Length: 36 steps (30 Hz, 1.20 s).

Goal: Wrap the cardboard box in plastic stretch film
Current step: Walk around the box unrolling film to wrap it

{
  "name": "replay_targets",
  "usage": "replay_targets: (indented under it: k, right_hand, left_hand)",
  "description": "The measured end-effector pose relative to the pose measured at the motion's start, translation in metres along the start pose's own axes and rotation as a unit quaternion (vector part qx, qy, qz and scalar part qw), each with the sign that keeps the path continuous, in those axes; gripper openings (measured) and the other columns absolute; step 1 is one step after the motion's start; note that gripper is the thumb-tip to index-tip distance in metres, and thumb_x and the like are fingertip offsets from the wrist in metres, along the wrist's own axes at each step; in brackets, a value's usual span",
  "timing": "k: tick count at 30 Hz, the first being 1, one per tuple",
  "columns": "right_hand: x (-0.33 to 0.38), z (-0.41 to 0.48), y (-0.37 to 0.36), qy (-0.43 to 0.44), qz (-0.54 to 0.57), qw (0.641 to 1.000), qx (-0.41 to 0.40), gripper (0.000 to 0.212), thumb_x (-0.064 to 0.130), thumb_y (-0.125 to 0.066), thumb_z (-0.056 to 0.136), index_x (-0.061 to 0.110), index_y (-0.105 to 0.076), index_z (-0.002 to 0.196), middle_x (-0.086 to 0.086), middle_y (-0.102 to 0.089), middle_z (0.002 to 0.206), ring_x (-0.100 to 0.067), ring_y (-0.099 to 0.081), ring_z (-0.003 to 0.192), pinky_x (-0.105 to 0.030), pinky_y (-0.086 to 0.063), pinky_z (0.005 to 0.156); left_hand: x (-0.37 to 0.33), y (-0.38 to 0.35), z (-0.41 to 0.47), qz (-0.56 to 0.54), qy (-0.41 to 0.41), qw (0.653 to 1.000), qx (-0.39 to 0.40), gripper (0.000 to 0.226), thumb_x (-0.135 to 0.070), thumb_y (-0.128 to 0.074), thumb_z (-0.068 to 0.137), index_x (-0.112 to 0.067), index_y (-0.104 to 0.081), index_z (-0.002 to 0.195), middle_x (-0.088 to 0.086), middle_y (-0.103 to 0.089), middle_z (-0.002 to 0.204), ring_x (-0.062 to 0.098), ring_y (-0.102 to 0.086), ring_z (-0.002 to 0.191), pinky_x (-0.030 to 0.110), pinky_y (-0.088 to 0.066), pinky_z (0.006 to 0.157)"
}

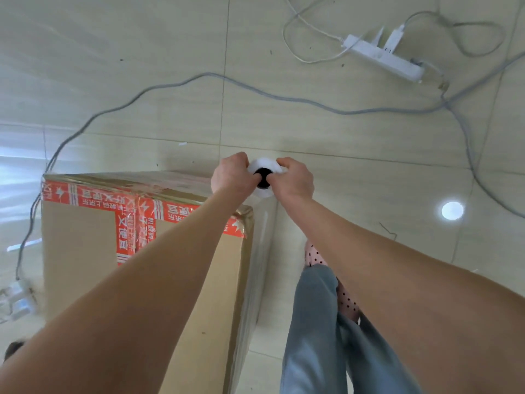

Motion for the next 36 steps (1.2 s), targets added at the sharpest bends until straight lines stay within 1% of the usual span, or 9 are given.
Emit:
replay_targets:
  k: [5, 10, 16, 19, 21, 27, 31, 34, 36]
  right_hand:
    - [0.005, 0.003, 0.002, -0.005, -0.034, 0.999, 0.016, 0.046, 0.016, -0.063, 0.077, 0.024, -0.058, 0.122, 0.001, -0.062, 0.119, -0.019, -0.059, 0.102, -0.022, -0.040, 0.079]
    - [0.007, 0.008, -0.005, -0.018, -0.080, 0.996, 0.024, 0.030, 0.022, -0.063, 0.077, 0.021, -0.054, 0.105, 0.002, -0.058, 0.094, -0.019, -0.053, 0.080, -0.025, -0.036, 0.066]
    - [0.022, 0.021, -0.004, -0.004, -0.103, 0.993, 0.049, 0.025, 0.026, -0.062, 0.076, 0.026, -0.052, 0.099, 0.001, -0.059, 0.104, -0.021, -0.057, 0.088, -0.026, -0.037, 0.069]
    - [0.022, 0.022, -0.006, -0.012, -0.085, 0.995, 0.055, 0.047, 0.027, -0.066, 0.075, 0.021, -0.048, 0.117, -0.001, -0.057, 0.107, -0.021, -0.058, 0.092, -0.029, -0.042, 0.072]
    - [0.022, 0.020, -0.006, -0.053, -0.080, 0.993, 0.073, 0.052, 0.027, -0.067, 0.073, 0.019, -0.043, 0.119, 0.001, -0.053, 0.096, -0.018, -0.056, 0.079, -0.027, -0.041, 0.062]
    - [0.046, 0.030, -0.010, -0.034, -0.088, 0.992, 0.078, 0.030, 0.019, -0.062, 0.070, 0.028, -0.049, 0.096, 0.012, -0.050, 0.076, -0.015, -0.054, 0.068, -0.023, -0.034, 0.052]
    - [0.067, 0.037, -0.015, 0.038, -0.139, 0.985, 0.095, 0.033, 0.012, -0.058, 0.073, 0.028, -0.062, 0.102, 0.008, -0.060, 0.087, -0.020, -0.059, 0.088, -0.025, -0.040, 0.066]
    - [0.073, 0.039, -0.020, 0.053, -0.161, 0.981, 0.098, 0.043, 0.014, -0.062, 0.076, 0.023, -0.055, 0.118, -0.002, -0.064, 0.111, -0.024, -0.059, 0.100, -0.028, -0.044, 0.077]
    - [0.075, 0.040, -0.021, 0.025, -0.162, 0.981, 0.099, 0.046, 0.017, -0.063, 0.077, 0.023, -0.051, 0.121, -0.003, -0.062, 0.116, -0.023, -0.058, 0.093, -0.026, -0.042, 0.074]
  left_hand:
    - [-0.005, 0.011, 0.006, 0.033, -0.045, 0.998, 0.030, 0.022, -0.019, -0.065, 0.076, -0.013, -0.052, 0.093, 0.004, -0.056, 0.082, 0.026, -0.054, 0.074, 0.030, -0.037, 0.057]
    - [-0.017, 0.012, 0.019, 0.129, -0.158, 0.978, 0.041, 0.031, -0.016, -0.059, 0.083, -0.018, -0.053, 0.114, 0.005, -0.055, 0.110, 0.029, -0.059, 0.095, 0.034, -0.043, 0.064]
    - [-0.017, 0.016, 0.029, 0.178, -0.182, 0.967, 0.022, 0.018, -0.016, -0.053, 0.088, -0.013, -0.057, 0.105, 0.008, -0.057, 0.105, 0.032, -0.060, 0.092, 0.032, -0.034, 0.061]
    - [-0.015, 0.019, 0.030, 0.111, -0.133, 0.984, 0.028, 0.018, -0.015, -0.055, 0.083, -0.011, -0.057, 0.101, 0.009, -0.057, 0.101, 0.032, -0.059, 0.087, 0.031, -0.036, 0.060]
    - [-0.013, 0.021, 0.031, 0.060, -0.093, 0.993, 0.038, 0.018, -0.013, -0.058, 0.078, -0.011, -0.056, 0.095, 0.009, -0.057, 0.098, 0.030, -0.056, 0.082, 0.031, -0.036, 0.059]
    - [0.003, 0.024, 0.037, -0.090, 0.059, 0.994, 0.012, 0.014, -0.013, -0.062, 0.072, -0.016, -0.050, 0.079, 0.005, -0.056, 0.077, 0.026, -0.052, 0.071, 0.028, -0.037, 0.057]
    - [0.013, 0.022, 0.040, -0.181, 0.147, 0.973, 0.004, 0.022, -0.021, -0.070, 0.072, -0.012, -0.053, 0.081, 0.007, -0.061, 0.080, 0.026, -0.060, 0.076, 0.030, -0.046, 0.064]
    - [0.016, 0.023, 0.041, -0.239, 0.211, 0.948, 0.012, 0.030, -0.025, -0.070, 0.073, -0.003, -0.059, 0.090, 0.014, -0.069, 0.088, 0.031, -0.068, 0.081, 0.037, -0.056, 0.075]
    - [0.015, 0.024, 0.041, -0.238, 0.213, 0.947, 0.021, 0.034, -0.024, -0.069, 0.075, 0.001, -0.060, 0.097, 0.017, -0.069, 0.093, 0.032, -0.068, 0.087, 0.034, -0.054, 0.073]
Point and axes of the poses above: each hand's wrist, its own z-axis towards the middle knuckle, its own y-axis out of the back of the hand, x = y × z, the point moved 1 cm from there along z, towards the middle knuckle
